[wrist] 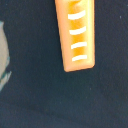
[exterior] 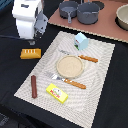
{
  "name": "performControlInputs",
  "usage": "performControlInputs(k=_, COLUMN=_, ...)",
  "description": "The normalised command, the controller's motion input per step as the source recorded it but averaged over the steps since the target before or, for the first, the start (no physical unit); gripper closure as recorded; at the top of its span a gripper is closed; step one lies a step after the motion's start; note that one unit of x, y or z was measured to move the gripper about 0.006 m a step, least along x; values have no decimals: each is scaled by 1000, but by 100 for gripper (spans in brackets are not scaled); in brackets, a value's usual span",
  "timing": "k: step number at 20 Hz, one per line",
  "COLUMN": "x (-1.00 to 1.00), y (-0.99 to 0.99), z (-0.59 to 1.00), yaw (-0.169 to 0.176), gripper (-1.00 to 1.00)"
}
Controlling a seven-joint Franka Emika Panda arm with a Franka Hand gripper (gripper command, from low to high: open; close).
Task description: Interact with the objects in diverse but meaningful ways.
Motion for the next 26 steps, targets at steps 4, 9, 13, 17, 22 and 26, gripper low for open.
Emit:
performControlInputs(k=4, x=-297, y=-98, z=-381, yaw=43, gripper=-100)
performControlInputs(k=9, x=-319, y=-116, z=-410, yaw=38, gripper=-100)
performControlInputs(k=13, x=-391, y=-156, z=-433, yaw=39, gripper=-100)
performControlInputs(k=17, x=-409, y=-152, z=-409, yaw=42, gripper=-100)
performControlInputs(k=22, x=-351, y=-67, z=-373, yaw=45, gripper=-100)
performControlInputs(k=26, x=-338, y=0, z=-361, yaw=55, gripper=-100)
